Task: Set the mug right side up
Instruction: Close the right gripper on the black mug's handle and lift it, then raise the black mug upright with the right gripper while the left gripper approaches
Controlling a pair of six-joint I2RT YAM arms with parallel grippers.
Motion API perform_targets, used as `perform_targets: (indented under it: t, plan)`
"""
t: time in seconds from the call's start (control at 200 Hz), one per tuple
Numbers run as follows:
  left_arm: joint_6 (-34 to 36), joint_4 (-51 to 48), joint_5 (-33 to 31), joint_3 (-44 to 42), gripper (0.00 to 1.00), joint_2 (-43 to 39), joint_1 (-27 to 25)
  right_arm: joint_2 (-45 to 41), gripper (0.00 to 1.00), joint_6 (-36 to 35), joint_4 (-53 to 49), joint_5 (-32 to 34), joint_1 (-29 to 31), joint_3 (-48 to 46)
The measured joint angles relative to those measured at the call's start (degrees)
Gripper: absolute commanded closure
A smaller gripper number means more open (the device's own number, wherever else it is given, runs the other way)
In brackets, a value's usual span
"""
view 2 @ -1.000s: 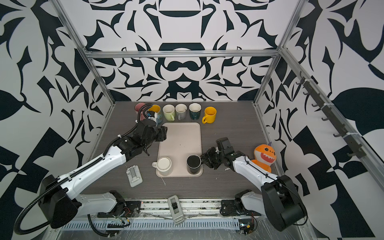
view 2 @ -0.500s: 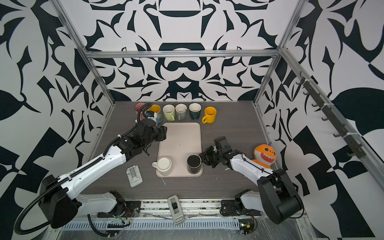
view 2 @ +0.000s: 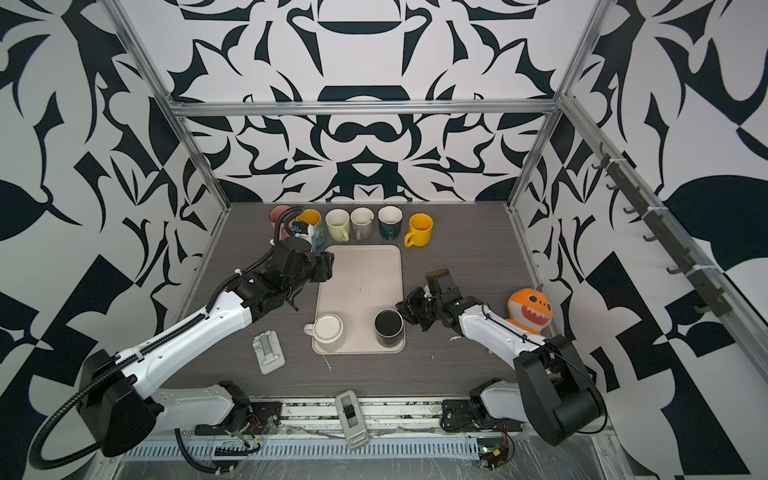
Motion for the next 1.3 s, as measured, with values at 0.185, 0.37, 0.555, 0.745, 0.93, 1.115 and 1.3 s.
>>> perform_targets:
  t: [0.185,0.37,0.555,0.745,0.93,1.115,1.3]
  plan:
    - [0.02,0.00,0.42,0.00,0.36,0.00,0.09,-2.64,1.00,-6.27,-2.03,2.47,0.83,4.52]
    - [0.04,0.07,0.92,0.72,0.36,2.10,0.11,-3.80,1.00,-10.27,-1.03,4.11,2.95,6.43]
    - [0.20,0.02,1.57,1.25,0.36,3.56,0.15,-3.78,1.00,-15.21,-1.31,7.82,6.64,7.21]
    - [1.11,0.04,3.17,3.63,0.38,3.91,0.76,-3.78,1.00,-24.37,-3.72,14.32,12.33,12.55]
    - [2.14,0.22,9.77,6.10,0.38,3.91,3.87,-3.78,1.00,-36.54,-5.84,22.40,18.21,18.36]
    - [3.08,-0.02,21.07,9.09,0.38,3.91,9.44,-3.80,1.00,-51.21,-7.37,32.11,24.41,21.35]
    - [6.51,-1.88,31.15,15.76,0.37,3.93,11.34,-3.54,1.00,-68.54,-6.73,45.03,31.82,22.40]
